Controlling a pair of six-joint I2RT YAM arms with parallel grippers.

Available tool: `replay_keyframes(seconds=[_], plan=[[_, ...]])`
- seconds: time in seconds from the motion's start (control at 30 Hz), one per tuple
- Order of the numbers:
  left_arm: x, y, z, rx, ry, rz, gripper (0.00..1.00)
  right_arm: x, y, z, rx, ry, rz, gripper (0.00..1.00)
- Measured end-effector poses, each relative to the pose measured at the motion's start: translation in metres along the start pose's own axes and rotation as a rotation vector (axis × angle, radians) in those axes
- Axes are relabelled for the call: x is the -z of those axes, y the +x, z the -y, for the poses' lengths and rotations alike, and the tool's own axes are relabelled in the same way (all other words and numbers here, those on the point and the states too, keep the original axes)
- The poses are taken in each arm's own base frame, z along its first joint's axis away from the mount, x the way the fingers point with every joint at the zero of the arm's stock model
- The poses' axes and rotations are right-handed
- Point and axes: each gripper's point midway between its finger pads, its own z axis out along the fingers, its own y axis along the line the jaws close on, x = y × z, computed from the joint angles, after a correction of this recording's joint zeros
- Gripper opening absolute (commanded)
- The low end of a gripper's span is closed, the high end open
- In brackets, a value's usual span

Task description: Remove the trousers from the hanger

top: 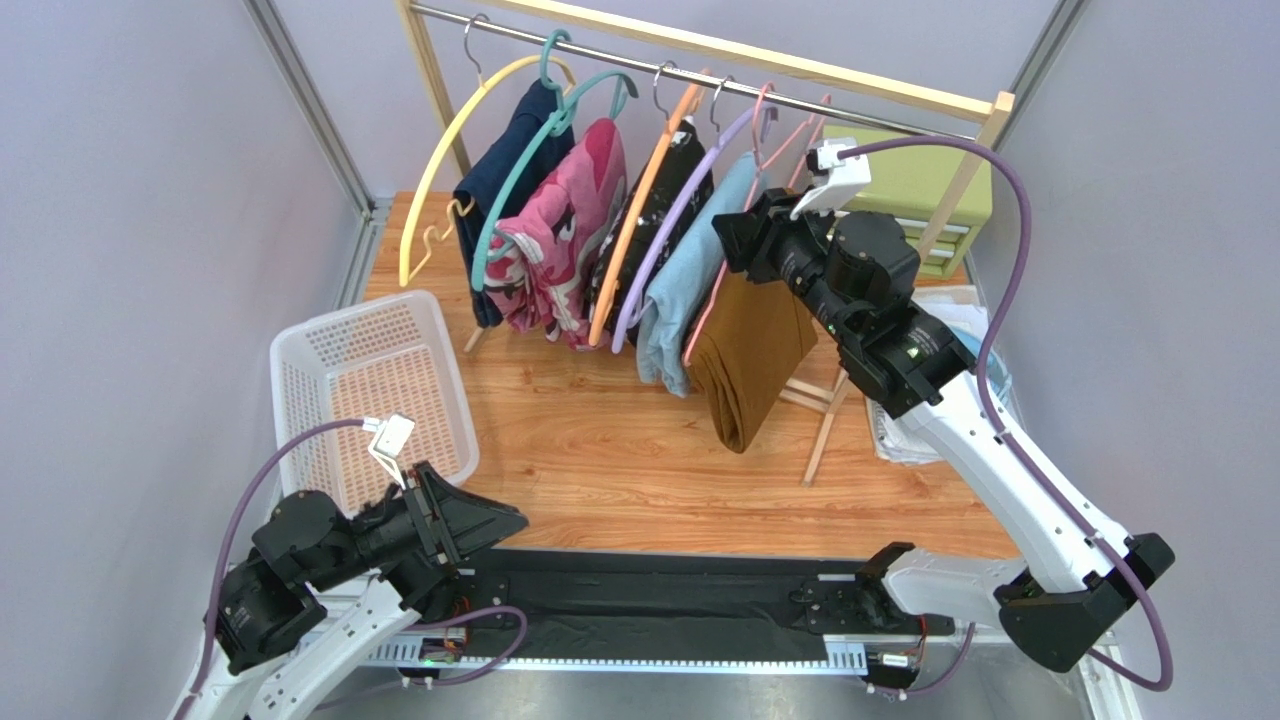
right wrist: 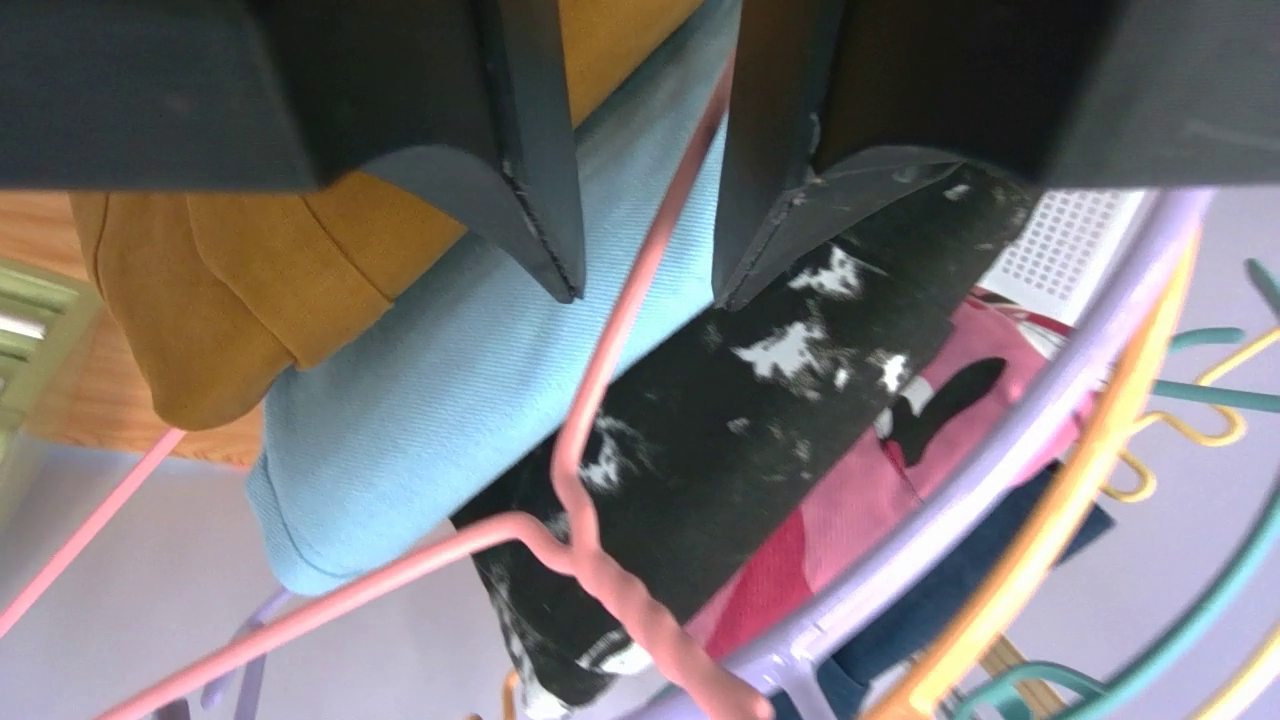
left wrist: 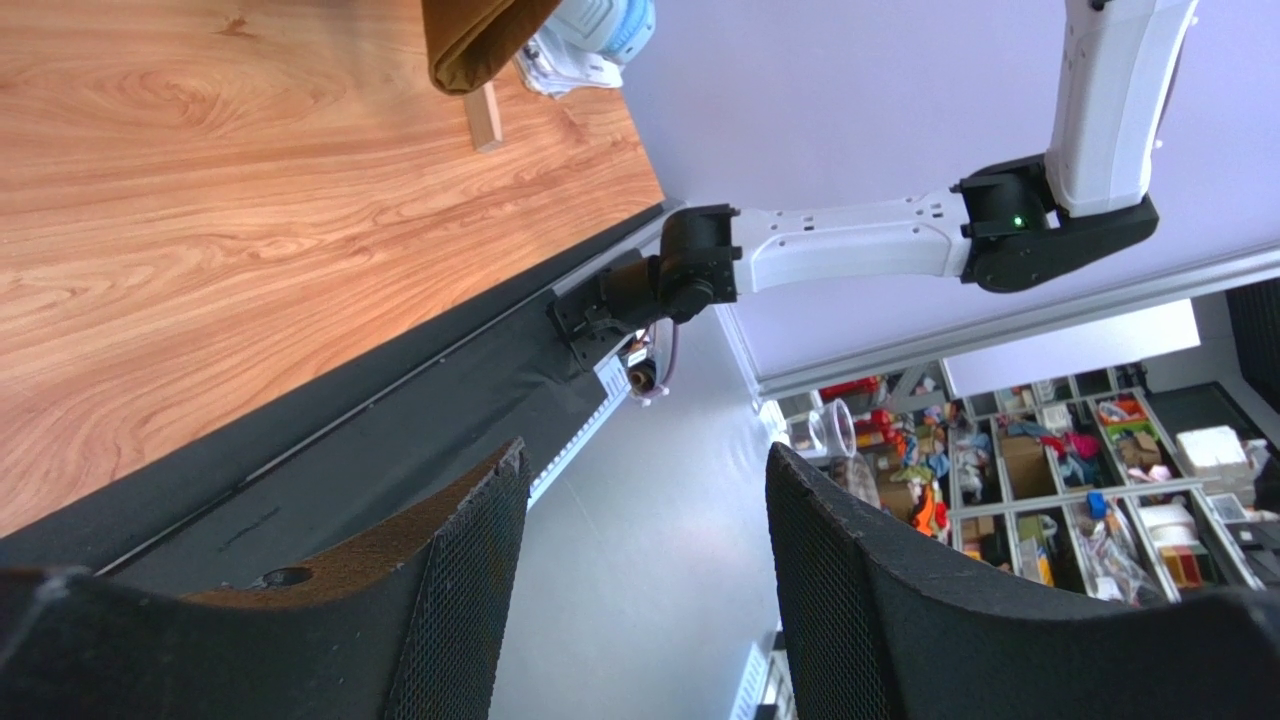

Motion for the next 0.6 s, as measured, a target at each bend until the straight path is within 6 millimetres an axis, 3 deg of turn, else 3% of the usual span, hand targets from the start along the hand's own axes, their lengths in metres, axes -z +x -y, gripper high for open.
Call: replay_keyframes(seconds=[0.23,0.6], plan=[[0.0024,0.0000,-0.0002,0.001,-0.004,0.003,0.66,0.0011,-0.0060,-0.0084,-0.024,-0.052,0.034,0.00],[0.0038,0.0019,-0.0023,0.004,-0.011,-0.001,0.66,0.0013,-0.0065,-0.0043,0.001,-0.078,0.093,0.00]])
